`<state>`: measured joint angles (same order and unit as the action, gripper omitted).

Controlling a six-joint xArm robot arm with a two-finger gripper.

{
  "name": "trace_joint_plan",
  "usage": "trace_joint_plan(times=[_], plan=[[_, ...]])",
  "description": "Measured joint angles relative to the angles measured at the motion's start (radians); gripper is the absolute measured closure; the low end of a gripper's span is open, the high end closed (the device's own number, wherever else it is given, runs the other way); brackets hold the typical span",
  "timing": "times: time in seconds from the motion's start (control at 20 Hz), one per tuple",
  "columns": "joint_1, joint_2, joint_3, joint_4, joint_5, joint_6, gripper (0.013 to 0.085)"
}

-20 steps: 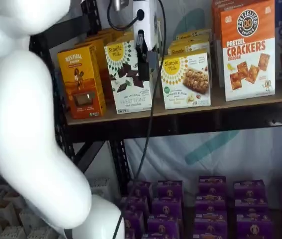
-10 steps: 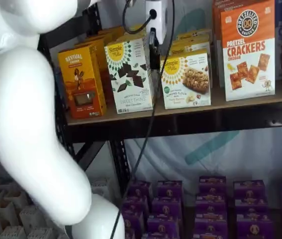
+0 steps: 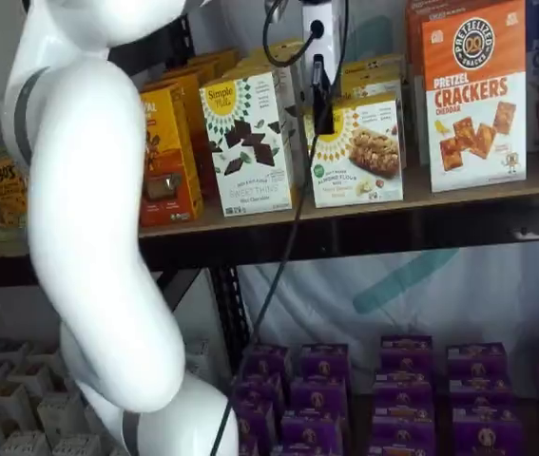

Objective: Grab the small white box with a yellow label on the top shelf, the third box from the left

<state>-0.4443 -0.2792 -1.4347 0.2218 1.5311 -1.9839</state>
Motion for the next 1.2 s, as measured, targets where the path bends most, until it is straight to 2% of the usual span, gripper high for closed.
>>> trace_joint_plan(times=[0.4,0.6,1.0,1.2], plan=[[0.034,0.096,-0.105,-0.102,0.122,0.026,0.0130],[0.056,0.101,-0.101,-0.147,0.124,0.040,0.0130],[0.062,0.102,-0.091,-0.165,0.111,0.043,0.0130],[0.057,0.104,-0.093,-0.158,0.113,0.039,0.0130]])
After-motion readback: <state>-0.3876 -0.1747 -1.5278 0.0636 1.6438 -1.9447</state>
